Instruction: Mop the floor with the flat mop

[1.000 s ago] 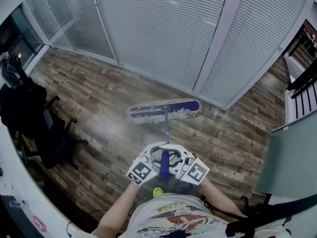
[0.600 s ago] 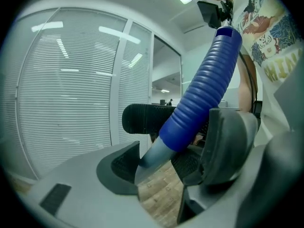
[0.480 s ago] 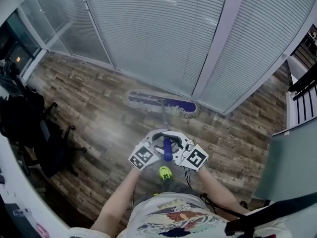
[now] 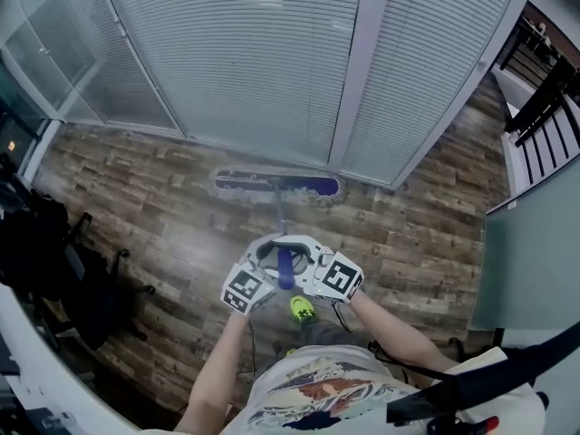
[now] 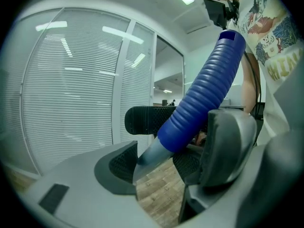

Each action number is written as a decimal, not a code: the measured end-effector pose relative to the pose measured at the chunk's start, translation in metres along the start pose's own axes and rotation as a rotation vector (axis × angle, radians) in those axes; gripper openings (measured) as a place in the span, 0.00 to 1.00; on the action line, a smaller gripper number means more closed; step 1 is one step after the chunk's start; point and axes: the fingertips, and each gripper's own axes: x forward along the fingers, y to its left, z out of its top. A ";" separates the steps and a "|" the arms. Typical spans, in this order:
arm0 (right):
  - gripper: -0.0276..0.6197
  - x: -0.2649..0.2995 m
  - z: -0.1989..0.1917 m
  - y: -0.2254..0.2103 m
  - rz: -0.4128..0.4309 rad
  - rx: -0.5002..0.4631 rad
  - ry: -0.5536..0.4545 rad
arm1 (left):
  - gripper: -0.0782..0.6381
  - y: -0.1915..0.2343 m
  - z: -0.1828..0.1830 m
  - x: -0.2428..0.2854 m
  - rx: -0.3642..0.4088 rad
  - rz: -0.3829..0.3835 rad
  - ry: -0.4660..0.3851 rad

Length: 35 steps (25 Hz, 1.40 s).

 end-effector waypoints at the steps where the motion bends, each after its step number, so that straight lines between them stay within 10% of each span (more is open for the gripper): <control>1: 0.37 -0.003 0.001 0.011 0.003 0.003 -0.003 | 0.40 -0.009 -0.002 -0.006 -0.002 0.006 0.002; 24: 0.40 -0.085 0.012 0.393 0.117 0.042 -0.002 | 0.39 -0.330 -0.066 -0.211 -0.072 0.155 0.024; 35: 0.38 -0.229 0.017 0.478 0.137 0.052 0.011 | 0.39 -0.499 -0.041 -0.168 0.195 0.050 0.031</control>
